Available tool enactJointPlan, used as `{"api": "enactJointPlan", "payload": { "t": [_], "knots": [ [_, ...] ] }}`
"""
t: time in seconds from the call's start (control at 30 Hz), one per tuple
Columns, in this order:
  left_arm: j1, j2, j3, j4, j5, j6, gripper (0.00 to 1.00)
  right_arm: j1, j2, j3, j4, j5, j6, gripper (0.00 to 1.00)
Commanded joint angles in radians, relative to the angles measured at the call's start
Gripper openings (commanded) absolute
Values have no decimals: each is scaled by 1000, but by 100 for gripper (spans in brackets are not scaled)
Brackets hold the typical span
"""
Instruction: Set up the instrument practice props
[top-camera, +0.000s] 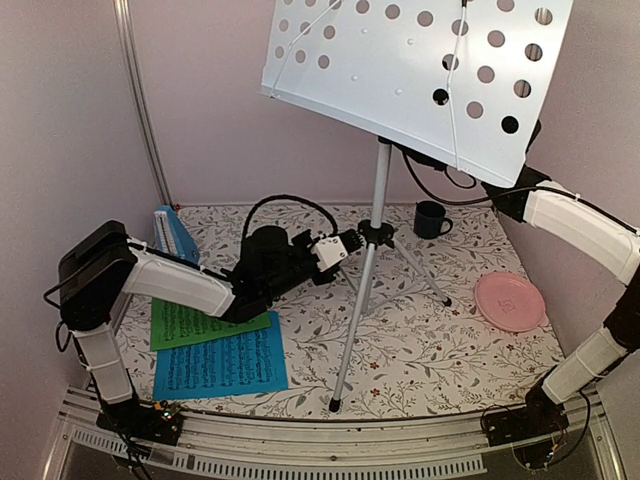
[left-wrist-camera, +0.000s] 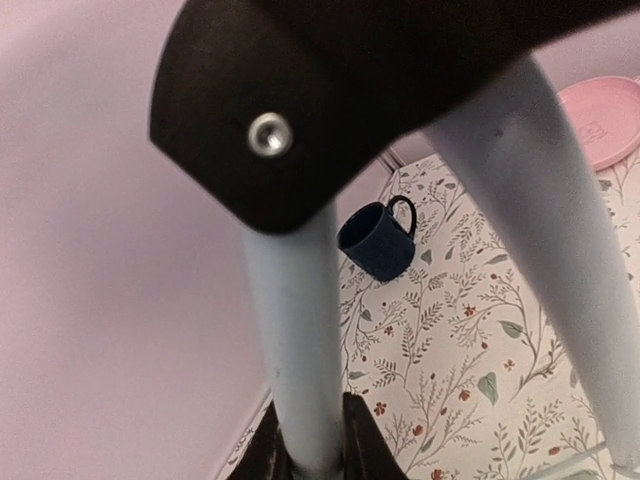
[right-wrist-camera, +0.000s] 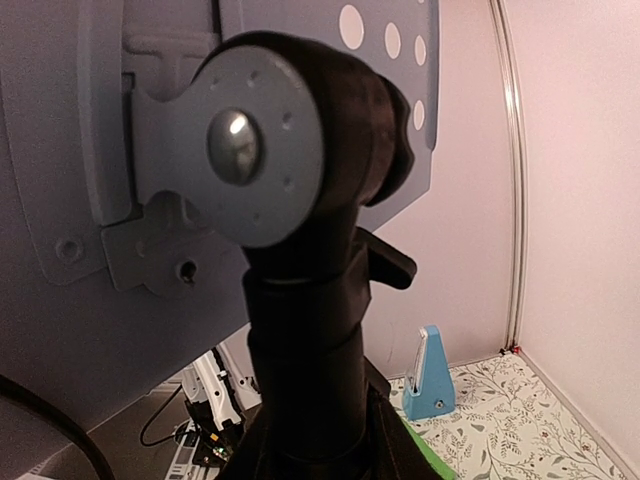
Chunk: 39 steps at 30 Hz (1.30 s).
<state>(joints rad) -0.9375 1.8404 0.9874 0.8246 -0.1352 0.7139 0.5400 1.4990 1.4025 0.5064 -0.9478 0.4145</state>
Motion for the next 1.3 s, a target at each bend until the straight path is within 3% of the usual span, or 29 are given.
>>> {"api": "enactJointPlan", "payload": {
  "t": [0.0, 0.47, 0.8, 1.27],
  "knots": [
    [24, 70, -35, 23, 17, 89, 0, 0, -51, 140, 159, 70, 68, 0],
    [68, 179, -39, 107, 47, 128, 0, -6, 5, 268, 98, 44, 40, 0],
    [81, 198, -51, 75, 29, 283, 0, -8, 43, 357, 71, 28, 47, 0],
    [83, 251, -48, 74, 15, 380, 0, -10, 72, 469, 33, 14, 36, 0]
  ]
}}
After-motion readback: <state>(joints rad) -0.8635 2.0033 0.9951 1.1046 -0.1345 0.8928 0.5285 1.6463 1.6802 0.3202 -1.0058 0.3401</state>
